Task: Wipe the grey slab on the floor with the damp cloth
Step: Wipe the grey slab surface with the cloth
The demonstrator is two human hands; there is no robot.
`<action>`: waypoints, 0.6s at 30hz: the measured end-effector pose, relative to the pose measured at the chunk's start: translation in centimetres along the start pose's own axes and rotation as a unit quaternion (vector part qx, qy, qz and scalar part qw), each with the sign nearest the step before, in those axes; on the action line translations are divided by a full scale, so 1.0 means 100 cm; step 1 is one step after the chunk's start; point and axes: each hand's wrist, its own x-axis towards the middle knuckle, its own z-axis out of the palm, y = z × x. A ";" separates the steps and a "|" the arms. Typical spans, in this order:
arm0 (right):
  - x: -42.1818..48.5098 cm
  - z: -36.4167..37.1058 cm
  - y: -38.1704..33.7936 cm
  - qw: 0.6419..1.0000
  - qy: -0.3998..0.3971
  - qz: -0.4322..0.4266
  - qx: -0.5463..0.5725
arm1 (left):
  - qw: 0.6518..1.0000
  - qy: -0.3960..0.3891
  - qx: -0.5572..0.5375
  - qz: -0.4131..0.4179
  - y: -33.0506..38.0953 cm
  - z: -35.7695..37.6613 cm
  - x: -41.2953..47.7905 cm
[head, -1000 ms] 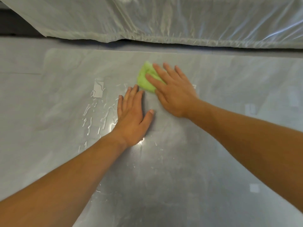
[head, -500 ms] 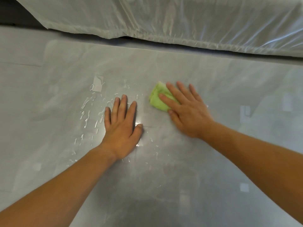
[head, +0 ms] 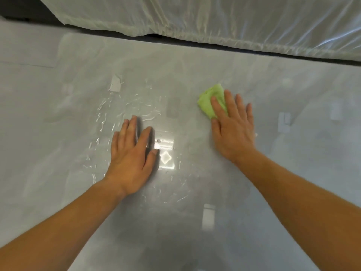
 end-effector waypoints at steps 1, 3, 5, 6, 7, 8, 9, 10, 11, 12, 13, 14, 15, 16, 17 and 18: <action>-0.006 0.002 -0.011 0.999 0.012 0.042 0.011 | 1.000 -0.008 0.009 -0.011 -0.002 0.004 -0.005; -0.041 0.012 -0.036 1.000 0.003 0.006 0.007 | 0.999 -0.027 0.030 -0.018 -0.006 0.011 -0.015; -0.086 0.018 -0.050 0.991 -0.034 -0.131 -0.012 | 0.998 -0.039 0.049 -0.016 -0.011 0.016 -0.019; -0.099 0.019 -0.048 0.981 -0.049 -0.186 -0.026 | 0.998 -0.043 0.054 -0.017 -0.014 0.017 -0.019; -0.102 0.018 -0.040 0.973 -0.053 -0.221 -0.038 | 0.997 -0.048 0.057 -0.018 -0.016 0.017 -0.019; -0.098 0.018 -0.030 0.974 -0.046 -0.217 -0.048 | 0.997 -0.052 0.060 -0.018 -0.017 0.018 -0.018; -0.092 0.018 -0.020 0.983 -0.035 -0.174 -0.045 | 0.996 -0.053 0.066 -0.015 -0.019 0.018 -0.018; -0.084 0.016 -0.012 0.994 -0.018 -0.103 -0.033 | 0.996 -0.052 0.073 -0.009 -0.021 0.019 -0.017; -0.079 0.013 -0.007 1.000 0.000 -0.023 -0.010 | 0.996 -0.053 0.078 -0.004 -0.022 0.020 -0.017; -0.077 0.012 -0.010 0.999 0.013 0.041 0.014 | 0.995 -0.056 0.080 -0.001 -0.023 0.020 -0.017; -0.082 0.014 -0.021 0.996 0.023 0.079 0.029 | 0.995 -0.059 0.081 0.000 -0.024 0.020 -0.017; -0.093 0.018 -0.035 0.995 0.026 0.093 0.027 | 0.995 -0.060 0.081 0.002 -0.025 0.021 -0.017; -0.109 0.025 -0.052 0.997 0.015 0.073 0.019 | 0.995 -0.061 0.081 0.006 -0.026 0.021 -0.017; -0.128 0.030 -0.067 1.000 -0.004 0.027 0.011 | 0.995 -0.063 0.079 0.008 -0.027 0.020 -0.016; -0.147 0.034 -0.079 0.999 -0.026 -0.032 0.003 | 0.995 -0.064 0.073 0.010 -0.027 0.019 -0.017; -0.161 0.036 -0.084 0.995 -0.043 -0.092 -0.012 | 0.996 -0.062 0.065 0.016 -0.029 0.018 -0.017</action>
